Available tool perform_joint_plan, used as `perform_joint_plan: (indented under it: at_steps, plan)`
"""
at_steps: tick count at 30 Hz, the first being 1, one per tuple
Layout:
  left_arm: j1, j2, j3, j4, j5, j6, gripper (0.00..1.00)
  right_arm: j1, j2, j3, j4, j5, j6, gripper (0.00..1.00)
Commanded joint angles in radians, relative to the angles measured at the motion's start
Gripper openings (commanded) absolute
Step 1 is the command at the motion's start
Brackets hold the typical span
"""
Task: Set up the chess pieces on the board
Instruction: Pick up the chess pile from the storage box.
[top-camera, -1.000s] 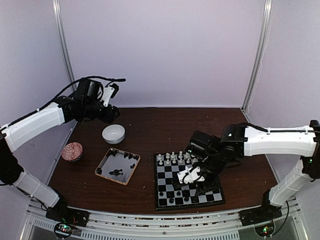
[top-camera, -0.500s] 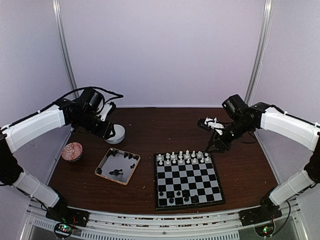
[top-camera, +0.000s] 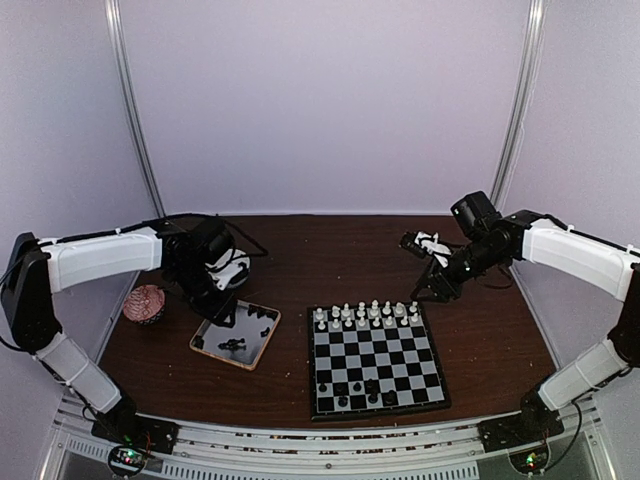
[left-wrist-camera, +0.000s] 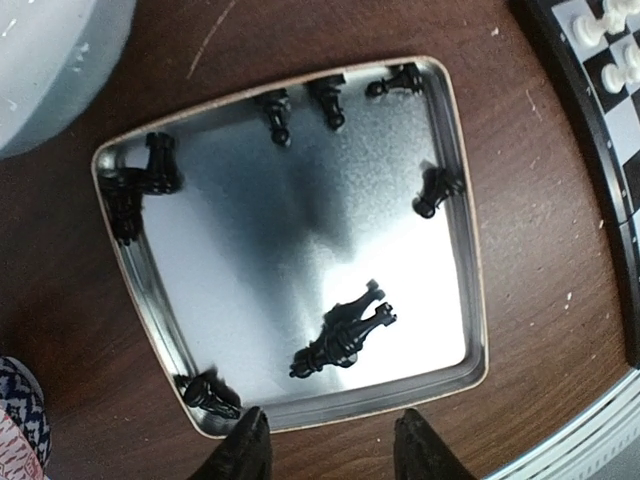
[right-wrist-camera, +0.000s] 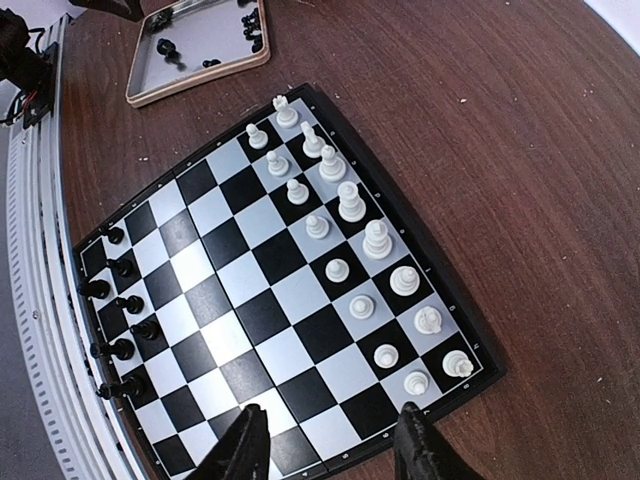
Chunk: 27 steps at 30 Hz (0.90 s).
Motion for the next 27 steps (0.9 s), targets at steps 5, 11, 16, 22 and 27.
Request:
perform_joint_plan:
  at_steps: [5,11,16,22,27]
  plan:
    - [-0.040,0.051,-0.110,0.060,-0.040,0.086,0.43,-0.006,-0.019,-0.007,0.000,-0.036,-0.015,0.44]
    - [-0.040,0.108,-0.129,0.110,-0.036,0.087,0.43,-0.006,-0.014,-0.011,-0.007,-0.058,-0.018,0.44]
    - [-0.039,0.158,-0.097,0.113,-0.070,0.121,0.44,-0.006,-0.009,-0.009,-0.012,-0.065,-0.020,0.44]
    - [-0.039,0.197,-0.072,0.112,-0.100,0.169,0.43,-0.006,-0.007,-0.019,-0.010,-0.067,-0.018,0.44]
    - [-0.040,0.217,-0.060,0.112,-0.067,0.192,0.35,-0.006,0.003,-0.015,-0.015,-0.074,-0.018,0.43]
